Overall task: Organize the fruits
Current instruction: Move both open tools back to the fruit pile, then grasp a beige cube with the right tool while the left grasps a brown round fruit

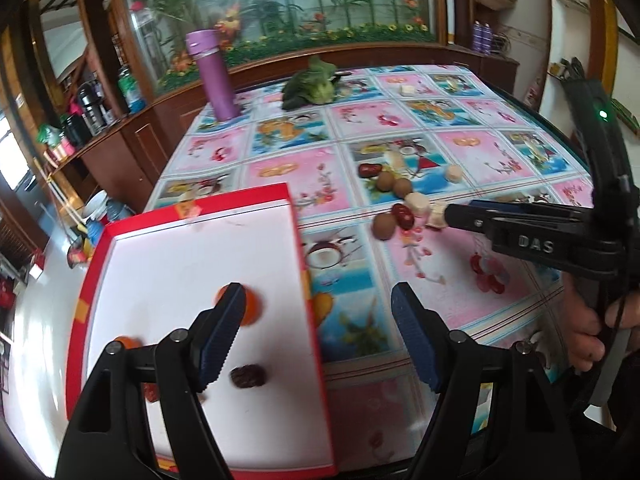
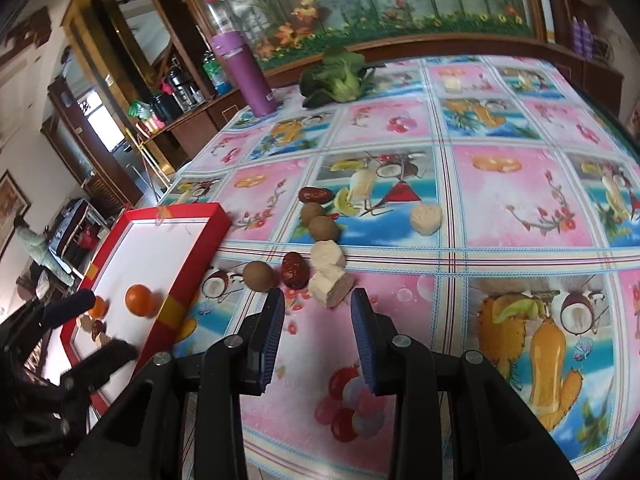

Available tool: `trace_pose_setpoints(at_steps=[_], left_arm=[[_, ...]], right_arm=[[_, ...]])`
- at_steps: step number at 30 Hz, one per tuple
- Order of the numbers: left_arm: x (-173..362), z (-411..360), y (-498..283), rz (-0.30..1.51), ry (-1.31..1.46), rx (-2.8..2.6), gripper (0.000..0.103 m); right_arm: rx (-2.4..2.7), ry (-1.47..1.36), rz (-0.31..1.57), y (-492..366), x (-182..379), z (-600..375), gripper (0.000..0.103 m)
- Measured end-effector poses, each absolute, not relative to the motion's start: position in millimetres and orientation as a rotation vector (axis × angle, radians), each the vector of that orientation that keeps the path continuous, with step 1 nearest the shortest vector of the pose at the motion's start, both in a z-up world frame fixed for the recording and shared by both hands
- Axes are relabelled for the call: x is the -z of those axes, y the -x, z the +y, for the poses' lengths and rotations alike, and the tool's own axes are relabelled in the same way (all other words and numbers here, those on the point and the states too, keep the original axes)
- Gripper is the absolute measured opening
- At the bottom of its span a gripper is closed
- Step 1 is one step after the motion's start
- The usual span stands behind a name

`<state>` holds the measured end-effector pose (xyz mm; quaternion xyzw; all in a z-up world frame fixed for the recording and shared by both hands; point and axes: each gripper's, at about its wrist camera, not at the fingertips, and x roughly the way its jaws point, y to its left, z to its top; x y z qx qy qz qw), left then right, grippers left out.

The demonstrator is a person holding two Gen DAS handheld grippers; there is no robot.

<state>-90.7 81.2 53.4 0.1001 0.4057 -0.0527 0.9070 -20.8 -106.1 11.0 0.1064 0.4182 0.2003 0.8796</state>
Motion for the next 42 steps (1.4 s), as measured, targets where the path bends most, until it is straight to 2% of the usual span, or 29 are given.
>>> trace_pose_setpoints(at_steps=[11,13,25,29,33,42], left_arm=[[-36,58,53,0.92,-0.219,0.153,0.076],[-31,56,45,0.936,-0.222,0.148,0.076],[-19,37,8,0.986,-0.248,0.171,0.075],[-13,36,-2,1.013,-0.239,0.179,0.065],[-7,35,-7,1.029,-0.232,0.186,0.059],[0,35,-15,1.054,-0.177,0.222,0.035]], right_arm=[[-0.398,-0.212,0.931,2,8,-99,0.033],[-0.397,-0.205,0.931,2,8,-100,0.027],[-0.395,-0.403,0.905,-1,3,-133,0.025],[-0.386,-0.427,0.891,0,0,-137,0.025],[-0.385,-0.432,0.892,-1,0,-137,0.025],[-0.377,-0.428,0.887,-2,1,-136,0.025]])
